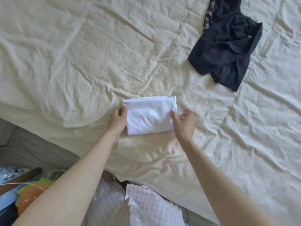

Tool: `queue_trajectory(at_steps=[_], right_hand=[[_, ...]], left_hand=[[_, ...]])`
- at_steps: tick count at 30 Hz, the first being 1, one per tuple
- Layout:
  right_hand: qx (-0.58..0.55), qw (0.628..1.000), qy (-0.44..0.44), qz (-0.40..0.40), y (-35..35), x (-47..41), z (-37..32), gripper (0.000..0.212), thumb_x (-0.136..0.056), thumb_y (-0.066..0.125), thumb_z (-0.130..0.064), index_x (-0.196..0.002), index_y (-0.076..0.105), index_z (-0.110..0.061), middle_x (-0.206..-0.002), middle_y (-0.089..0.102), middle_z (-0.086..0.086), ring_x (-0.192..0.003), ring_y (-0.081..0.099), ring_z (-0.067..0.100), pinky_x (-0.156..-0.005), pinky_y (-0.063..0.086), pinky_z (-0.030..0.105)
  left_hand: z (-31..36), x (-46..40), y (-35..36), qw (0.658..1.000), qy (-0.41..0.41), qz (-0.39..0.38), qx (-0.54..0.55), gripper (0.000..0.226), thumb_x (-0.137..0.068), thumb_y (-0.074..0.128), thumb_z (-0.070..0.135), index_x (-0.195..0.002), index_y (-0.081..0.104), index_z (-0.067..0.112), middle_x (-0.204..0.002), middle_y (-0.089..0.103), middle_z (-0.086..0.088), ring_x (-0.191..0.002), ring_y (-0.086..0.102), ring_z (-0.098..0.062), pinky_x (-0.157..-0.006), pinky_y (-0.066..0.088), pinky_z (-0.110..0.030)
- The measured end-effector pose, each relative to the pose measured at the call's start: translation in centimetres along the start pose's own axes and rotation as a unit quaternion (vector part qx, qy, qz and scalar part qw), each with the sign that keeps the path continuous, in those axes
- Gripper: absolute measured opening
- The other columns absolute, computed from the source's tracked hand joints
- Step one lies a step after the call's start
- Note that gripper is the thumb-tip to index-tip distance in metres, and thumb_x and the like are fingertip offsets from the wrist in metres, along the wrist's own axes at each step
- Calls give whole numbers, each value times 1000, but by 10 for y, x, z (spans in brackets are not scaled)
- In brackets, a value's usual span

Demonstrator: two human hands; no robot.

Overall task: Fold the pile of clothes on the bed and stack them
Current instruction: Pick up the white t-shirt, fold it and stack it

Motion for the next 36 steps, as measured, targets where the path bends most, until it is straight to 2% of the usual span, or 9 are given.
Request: queue_trajectory(at_steps=[1, 3, 6, 10, 15, 20, 25, 32, 36], right_hand=[[-72, 994, 64, -50, 4, -7, 7, 27, -87, 62, -41, -80, 53, -17, -76, 45, -1, -67, 45, 12, -60, 35, 24], [-129, 973, 126, -147, 9, -20, 12, 31, -87, 64, -36, -74, 49, -13, -66, 36, 4, -57, 33, 15, -53, 23, 26], [-139, 944, 169, -246, 14, -28, 10, 24, -87, 65, -31, -86, 57, -9, -71, 49, 6, -62, 47, 19, -60, 35, 26], [-157, 917, 216, -295, 19, -27, 6, 14, -86, 67, -20, -92, 61, -9, -75, 57, 3, -70, 57, 18, -63, 52, 28], [-147, 906, 227, -326, 12, -14, -5, 19, -83, 69, -20, -98, 61, -13, -87, 61, 1, -79, 62, 17, -71, 52, 31], [-165, 910, 195, -326, -13, 25, -20, 28, -85, 67, -18, -112, 63, -11, -98, 66, 4, -90, 64, 21, -81, 53, 35], [-179, 922, 168, -298, -41, 81, -2, 26, -85, 67, -22, -108, 65, -11, -98, 70, 1, -89, 67, 19, -86, 53, 39], [-249, 919, 216, -215, -69, 166, 55, 22, -83, 68, -21, -101, 65, -7, -91, 70, 2, -83, 66, 18, -71, 52, 34], [-273, 925, 198, -174, -102, 207, 64, 19, -83, 67, -24, -99, 68, -15, -97, 71, 2, -90, 67, 19, -78, 53, 35]], left_hand=[[0, -1, 2, 999, -15, -19, 28, 29, -98, 42, 40, -91, 55, 15, -104, 65, -10, -101, 62, -29, -94, 49, -48], [0, -2, 5, 995, -41, -58, 64, 25, -98, 44, 37, -91, 56, 16, -105, 65, -9, -97, 63, -26, -90, 51, -44], [2, 3, 9, 988, -56, -116, 85, 24, -100, 43, 33, -92, 59, 16, -94, 66, -6, -87, 62, -23, -77, 51, -37], [10, 13, 6, 987, -37, -118, 98, 17, -99, 45, 28, -97, 58, 16, -93, 63, -6, -82, 61, -23, -77, 50, -37], [23, 33, -13, 988, -9, -109, 107, 12, -97, 50, 22, -93, 61, 20, -90, 65, -2, -79, 64, -19, -74, 53, -38], [27, 74, -37, 981, -15, -164, 104, 13, -95, 53, 22, -100, 65, 17, -90, 71, -4, -80, 69, -22, -66, 58, -33], [16, 116, -50, 973, -34, -217, 70, 14, -94, 56, 22, -102, 65, 16, -91, 72, -6, -78, 70, -22, -63, 58, -33], [-12, 168, -42, 965, -60, -256, 5, 15, -94, 55, 18, -106, 63, 14, -92, 71, -8, -81, 69, -24, -68, 56, -37], [-6, 200, -30, 959, -37, -280, -32, 17, -95, 54, 17, -107, 63, 10, -99, 70, -14, -87, 68, -29, -70, 55, -38]])
Point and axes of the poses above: each hand's wrist, its own x-axis away from the middle knuckle, its own y-axis out of the palm, z = x × y, the point moved 8 cm from there along -x, towards the middle knuckle
